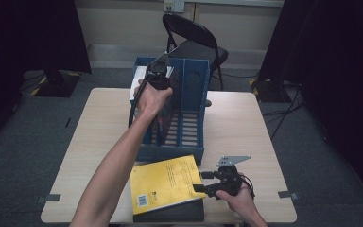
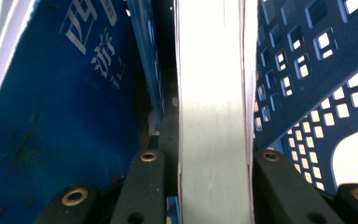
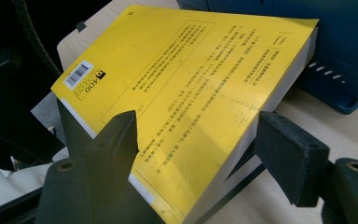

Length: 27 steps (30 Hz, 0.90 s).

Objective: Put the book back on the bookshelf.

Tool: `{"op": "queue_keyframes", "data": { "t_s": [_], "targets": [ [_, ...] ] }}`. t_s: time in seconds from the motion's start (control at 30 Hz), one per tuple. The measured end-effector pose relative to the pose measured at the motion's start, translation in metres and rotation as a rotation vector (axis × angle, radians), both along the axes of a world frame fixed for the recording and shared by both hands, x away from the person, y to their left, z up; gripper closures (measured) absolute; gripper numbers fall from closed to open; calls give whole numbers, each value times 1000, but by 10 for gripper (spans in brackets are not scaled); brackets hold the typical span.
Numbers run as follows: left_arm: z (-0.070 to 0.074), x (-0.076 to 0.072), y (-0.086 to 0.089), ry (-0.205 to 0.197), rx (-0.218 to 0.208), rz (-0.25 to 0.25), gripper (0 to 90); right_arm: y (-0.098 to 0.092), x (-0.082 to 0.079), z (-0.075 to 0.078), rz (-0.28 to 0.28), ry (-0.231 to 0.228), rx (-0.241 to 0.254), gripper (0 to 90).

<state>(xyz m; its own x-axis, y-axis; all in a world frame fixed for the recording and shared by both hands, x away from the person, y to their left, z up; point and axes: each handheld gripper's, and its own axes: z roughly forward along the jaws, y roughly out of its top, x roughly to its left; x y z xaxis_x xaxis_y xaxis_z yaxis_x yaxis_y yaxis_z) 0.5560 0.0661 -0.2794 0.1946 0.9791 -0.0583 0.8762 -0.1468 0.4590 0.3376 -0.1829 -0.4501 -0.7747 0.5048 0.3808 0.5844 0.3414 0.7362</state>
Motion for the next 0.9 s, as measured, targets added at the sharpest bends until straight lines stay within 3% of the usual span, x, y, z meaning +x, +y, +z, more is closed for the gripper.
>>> {"op": "queue_keyframes", "data": {
  "t_s": [0.17,0.3,0.5,0.9],
  "targets": [
    [-1,-5,3,-12,-29,-12,711,1,0,0,1,0,-3,295],
    [-1,-8,4,-18,-14,-31,682,3,0,-1,3,2,-7,295],
    [-2,-13,9,-28,-27,-37,661,3,0,-1,4,0,-9,295],
    [-1,-21,25,-54,-108,-56,590,4,0,-2,0,2,-15,294]
  ]
}}
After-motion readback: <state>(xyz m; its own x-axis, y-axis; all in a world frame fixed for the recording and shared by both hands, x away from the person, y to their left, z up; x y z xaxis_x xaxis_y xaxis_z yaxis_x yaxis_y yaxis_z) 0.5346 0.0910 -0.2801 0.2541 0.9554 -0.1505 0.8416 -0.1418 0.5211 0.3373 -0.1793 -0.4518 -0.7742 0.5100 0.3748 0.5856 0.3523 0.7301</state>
